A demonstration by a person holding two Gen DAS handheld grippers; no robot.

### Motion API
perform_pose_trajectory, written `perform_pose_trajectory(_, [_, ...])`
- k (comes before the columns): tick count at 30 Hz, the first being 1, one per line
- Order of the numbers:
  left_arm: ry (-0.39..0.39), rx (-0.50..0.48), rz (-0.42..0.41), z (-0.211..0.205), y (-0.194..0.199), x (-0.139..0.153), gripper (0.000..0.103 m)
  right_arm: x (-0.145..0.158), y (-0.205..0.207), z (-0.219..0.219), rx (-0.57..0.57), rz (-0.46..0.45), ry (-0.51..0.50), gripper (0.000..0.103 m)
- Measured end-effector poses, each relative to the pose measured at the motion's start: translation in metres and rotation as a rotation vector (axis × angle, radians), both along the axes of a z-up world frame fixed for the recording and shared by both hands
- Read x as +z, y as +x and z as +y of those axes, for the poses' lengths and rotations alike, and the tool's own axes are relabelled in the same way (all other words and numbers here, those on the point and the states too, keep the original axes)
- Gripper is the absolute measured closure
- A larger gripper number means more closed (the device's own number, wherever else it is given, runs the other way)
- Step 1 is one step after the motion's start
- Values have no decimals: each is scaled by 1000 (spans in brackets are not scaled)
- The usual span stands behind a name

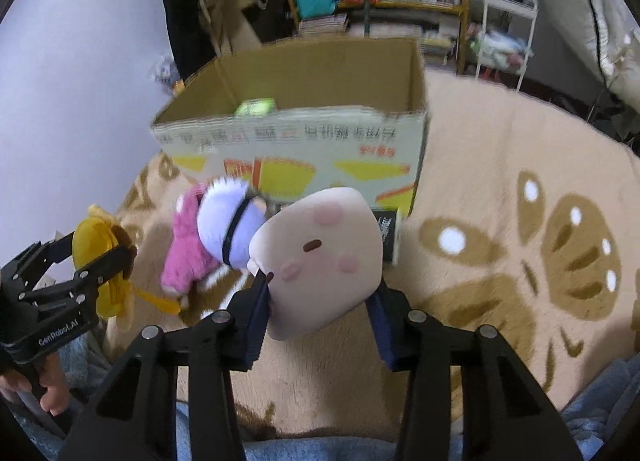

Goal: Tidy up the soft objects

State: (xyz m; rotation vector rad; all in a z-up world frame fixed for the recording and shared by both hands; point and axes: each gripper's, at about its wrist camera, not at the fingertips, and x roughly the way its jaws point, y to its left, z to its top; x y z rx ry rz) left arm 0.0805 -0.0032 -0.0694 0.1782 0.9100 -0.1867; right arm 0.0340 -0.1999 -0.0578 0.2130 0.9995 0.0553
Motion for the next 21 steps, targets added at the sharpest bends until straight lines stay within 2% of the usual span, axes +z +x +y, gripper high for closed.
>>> perform_pose_trajectory(8, [-51,-21,-250,-2,-26,42,30,35,-8,8,-3,-211,-17,56])
perform_pose_trajectory(12, [-86,-28,-328,-2,-33,58,30,49,-7,13,7,-297,-35,56])
perform_pose_trajectory(21, [-129,-36,-448,1,-39,80,30,71,-9,-1,-34,-412,-12,56])
